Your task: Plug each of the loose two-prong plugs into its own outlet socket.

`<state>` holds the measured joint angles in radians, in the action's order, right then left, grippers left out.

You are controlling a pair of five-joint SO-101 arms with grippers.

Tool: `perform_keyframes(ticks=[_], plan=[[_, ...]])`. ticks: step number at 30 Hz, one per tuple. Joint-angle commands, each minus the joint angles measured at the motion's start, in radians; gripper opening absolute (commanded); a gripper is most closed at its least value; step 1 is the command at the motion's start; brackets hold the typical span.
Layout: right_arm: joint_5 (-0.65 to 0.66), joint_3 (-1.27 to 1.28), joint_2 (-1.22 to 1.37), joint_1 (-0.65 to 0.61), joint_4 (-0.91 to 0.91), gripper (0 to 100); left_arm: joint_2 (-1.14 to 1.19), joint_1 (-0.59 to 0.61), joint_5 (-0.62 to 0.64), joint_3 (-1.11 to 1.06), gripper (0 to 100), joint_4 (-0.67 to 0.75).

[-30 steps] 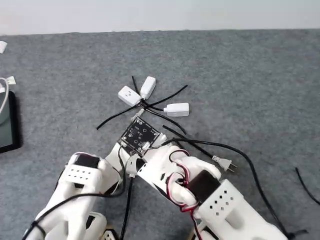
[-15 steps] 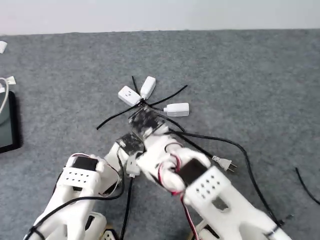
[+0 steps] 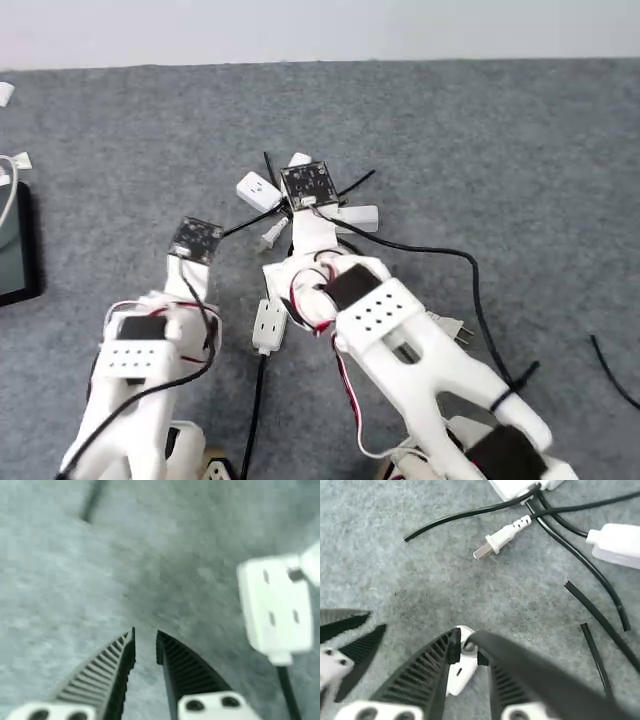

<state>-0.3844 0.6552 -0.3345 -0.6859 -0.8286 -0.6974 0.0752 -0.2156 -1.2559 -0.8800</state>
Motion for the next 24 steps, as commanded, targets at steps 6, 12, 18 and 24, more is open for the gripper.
perform_keyframes(ticks=[6, 12, 18, 24], plan=[[-0.049, -0.146, 0.09, -0.021, -0.016, 0.8, -0.341, 0.021, 0.068, -0.163, 1, 0.078], [-0.069, -0.176, 0.142, -0.03, -0.054, 0.8, -0.516, 0.021, 0.078, -0.223, 2, 0.021], [-0.069, -0.178, 0.151, -0.045, -0.062, 0.8, -0.546, 0.021, 0.078, -0.234, 2, 0.008], [-0.069, -0.175, 0.151, -0.007, -0.062, 0.8, -0.546, 0.021, 0.078, -0.236, 2, 0.008]])
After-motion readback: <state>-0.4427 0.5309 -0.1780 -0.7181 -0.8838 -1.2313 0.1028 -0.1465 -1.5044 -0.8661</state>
